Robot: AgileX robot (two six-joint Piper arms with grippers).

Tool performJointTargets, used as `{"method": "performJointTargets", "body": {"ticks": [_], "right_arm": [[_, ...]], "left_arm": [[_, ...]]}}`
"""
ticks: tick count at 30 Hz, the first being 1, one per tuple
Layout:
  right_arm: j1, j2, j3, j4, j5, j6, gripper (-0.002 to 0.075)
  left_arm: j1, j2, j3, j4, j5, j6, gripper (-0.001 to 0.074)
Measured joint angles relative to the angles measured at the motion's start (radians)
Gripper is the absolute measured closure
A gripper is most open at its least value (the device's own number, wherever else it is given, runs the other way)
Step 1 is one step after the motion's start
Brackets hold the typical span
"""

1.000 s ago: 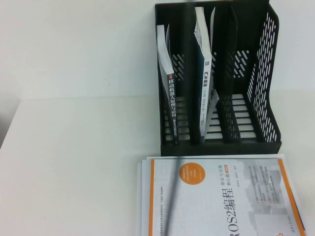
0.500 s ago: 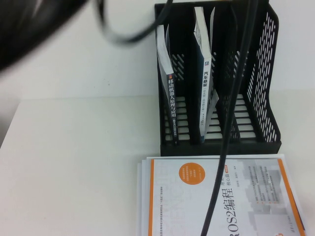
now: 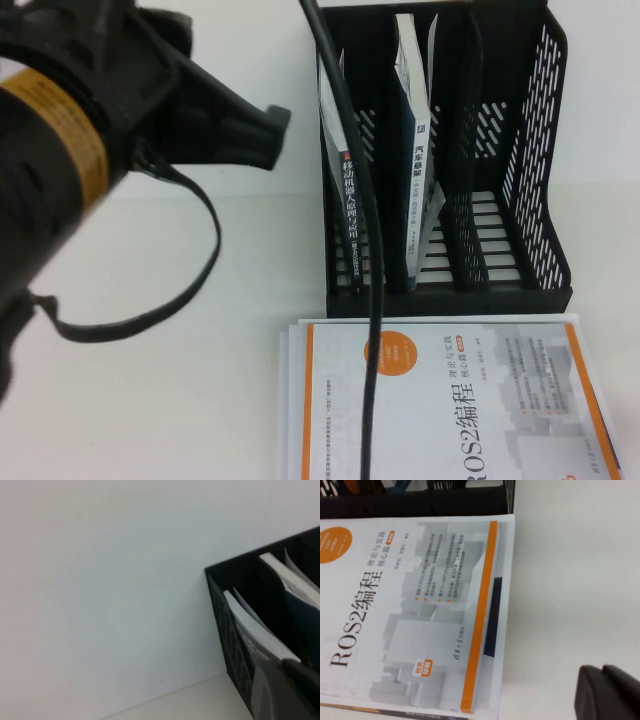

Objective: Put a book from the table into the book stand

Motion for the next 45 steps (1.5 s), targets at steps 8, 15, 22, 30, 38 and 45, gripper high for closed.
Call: {"method": "performJointTargets", "body": {"ticks": [8, 15, 22, 30, 38, 45], "right_arm": [[0.000, 0.000, 0.000, 0.000, 0.000, 0.000, 0.0729], [0.000, 0.000, 0.000, 0.000, 0.000, 0.000, 0.0729], [0.000, 0.000, 0.000, 0.000, -0.002, 0.000, 0.0729], [0.000, 0.000, 0.000, 0.000, -0.002, 0.000, 0.0729], [0.000, 0.000, 0.000, 0.000, -0.002, 0.000, 0.0729], [0.000, 0.000, 0.000, 0.001, -0.002, 0.000, 0.0729]], "left_arm": [[0.000, 0.006, 0.002, -0.044, -0.002, 0.000, 0.0737], [0.000, 0.006, 0.002, -0.012, 0.035, 0.006, 0.0737], [0.006, -0.016, 0.002, -0.119, 0.001, 0.057, 0.0737], [0.016, -0.043, 0.002, -0.194, 0.036, 0.065, 0.0737], [0.018, -0.219, 0.052, -0.518, -0.070, 0.300, 0.0737], [0.061, -0.436, 0.230, -0.595, -0.214, 0.472, 0.0737]]}}
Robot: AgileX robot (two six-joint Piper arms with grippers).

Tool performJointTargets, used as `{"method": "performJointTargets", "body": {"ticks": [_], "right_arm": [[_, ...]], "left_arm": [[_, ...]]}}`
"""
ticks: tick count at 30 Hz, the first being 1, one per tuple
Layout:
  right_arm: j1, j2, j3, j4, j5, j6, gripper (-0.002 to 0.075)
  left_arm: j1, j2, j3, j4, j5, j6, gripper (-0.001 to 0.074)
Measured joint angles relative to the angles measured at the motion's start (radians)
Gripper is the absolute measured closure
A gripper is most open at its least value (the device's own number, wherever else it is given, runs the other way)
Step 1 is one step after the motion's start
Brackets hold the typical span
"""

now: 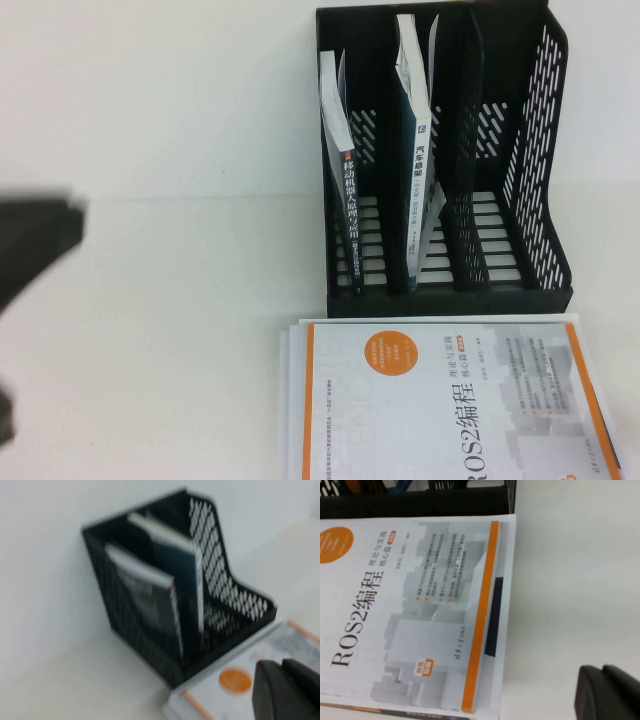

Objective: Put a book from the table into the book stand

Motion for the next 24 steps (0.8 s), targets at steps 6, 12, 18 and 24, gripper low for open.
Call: {"method": "performJointTargets", "body": {"ticks": [6, 12, 18, 24], "right_arm": [[0.000, -0.002, 0.000, 0.000, 0.000, 0.000, 0.0729], [0.000, -0.002, 0.000, 0.000, 0.000, 0.000, 0.0729], [0.000, -0.006, 0.000, 0.000, 0.000, 0.000, 0.0729], [0.000, -0.006, 0.000, 0.000, 0.000, 0.000, 0.0729]], "left_arm": [[0.268, -0.168, 0.304, -0.176, -0.107, 0.000, 0.0737], [0.665, -0.386, 0.631, -0.490, -0.316, 0.232, 0.0737], [0.922, -0.642, 0.857, -0.692, -0.418, 0.505, 0.0737], [0.996, -0.725, 1.029, -0.780, -0.443, 0.573, 0.0737]]}}
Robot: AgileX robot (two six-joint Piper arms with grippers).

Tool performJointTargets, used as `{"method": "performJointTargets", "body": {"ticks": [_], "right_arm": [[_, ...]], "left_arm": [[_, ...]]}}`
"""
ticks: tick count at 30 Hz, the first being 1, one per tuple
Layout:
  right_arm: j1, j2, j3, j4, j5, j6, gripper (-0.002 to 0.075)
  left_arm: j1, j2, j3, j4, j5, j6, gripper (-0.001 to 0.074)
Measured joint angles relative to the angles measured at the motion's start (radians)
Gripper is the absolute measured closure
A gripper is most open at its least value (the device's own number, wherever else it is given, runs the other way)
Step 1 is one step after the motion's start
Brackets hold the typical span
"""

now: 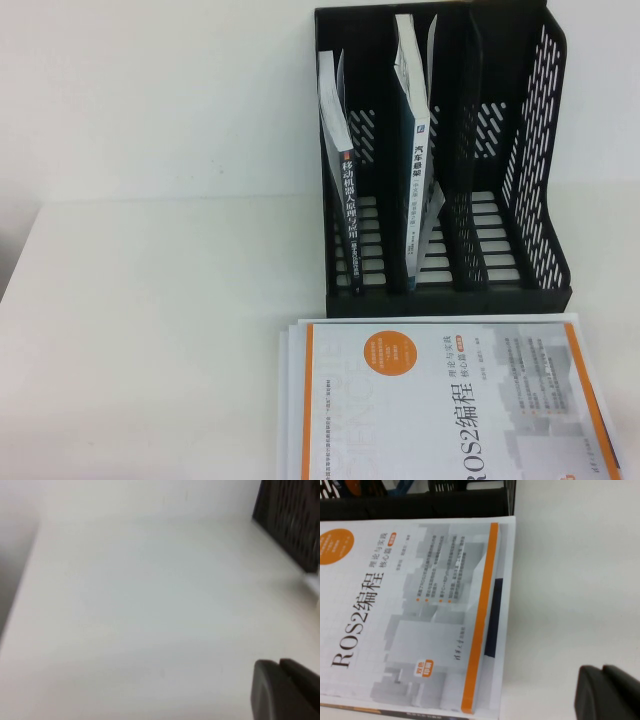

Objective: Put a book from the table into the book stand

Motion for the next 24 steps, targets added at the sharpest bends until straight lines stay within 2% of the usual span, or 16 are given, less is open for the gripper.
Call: {"method": "performJointTargets", "body": {"ticks": [2, 11, 16, 24], "right_arm": [[0.000, 0.000, 0.000, 0.000, 0.000, 0.000, 0.0729], [0.000, 0.000, 0.000, 0.000, 0.000, 0.000, 0.0729], [0.000, 0.000, 0.000, 0.000, 0.000, 0.000, 0.0729], [0.000, 0.000, 0.000, 0.000, 0.000, 0.000, 0.0729]], "left_arm": [[0.001, -0.002, 0.050, -0.020, -0.012, 0.002, 0.0737], [-0.053, -0.003, 0.057, 0.017, -0.045, 0.040, 0.0737], [-0.053, -0.003, 0.057, 0.021, -0.049, 0.052, 0.0737], [-0.024, -0.003, 0.057, 0.021, -0.048, -0.052, 0.0737]]}}
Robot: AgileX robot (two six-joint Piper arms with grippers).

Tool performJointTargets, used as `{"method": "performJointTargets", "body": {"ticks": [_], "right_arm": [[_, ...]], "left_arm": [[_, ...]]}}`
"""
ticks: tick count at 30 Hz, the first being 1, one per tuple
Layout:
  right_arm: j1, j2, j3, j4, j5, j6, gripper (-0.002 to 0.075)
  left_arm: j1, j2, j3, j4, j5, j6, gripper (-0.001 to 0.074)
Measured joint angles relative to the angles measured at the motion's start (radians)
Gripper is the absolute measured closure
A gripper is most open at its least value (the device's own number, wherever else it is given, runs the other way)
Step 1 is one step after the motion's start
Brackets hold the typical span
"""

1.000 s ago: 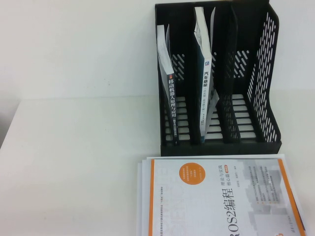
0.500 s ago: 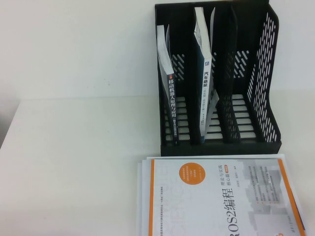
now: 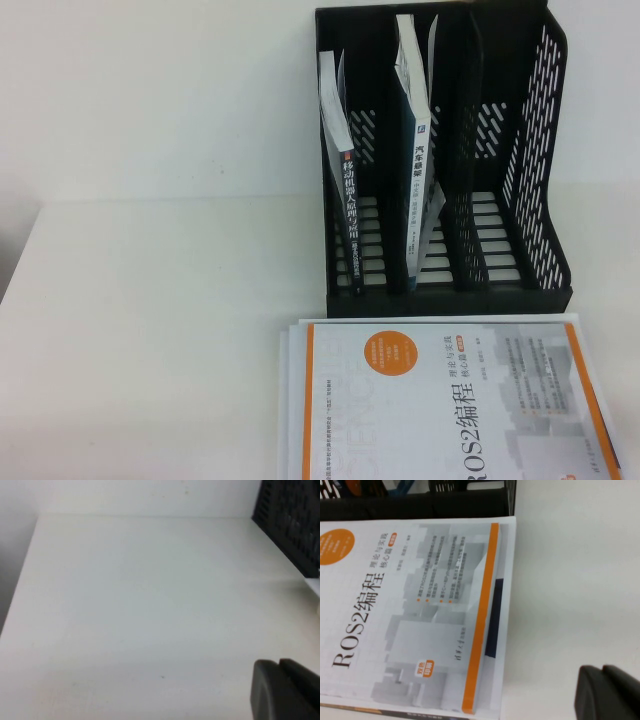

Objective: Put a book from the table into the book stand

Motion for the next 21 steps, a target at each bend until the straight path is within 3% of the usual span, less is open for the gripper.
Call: {"method": "performJointTargets", "body": {"ticks": [5, 21], "right_arm": [[0.000, 0.000, 0.000, 0.000, 0.000, 0.000, 0.0729], [0.000, 0.000, 0.000, 0.000, 0.000, 0.002, 0.0729]], "left_arm": [[0.052, 0.000, 0.002, 0.036, -0.001, -0.049, 0.0737], [0.055, 0.000, 0.002, 0.064, -0.001, -0.099, 0.0737]]}}
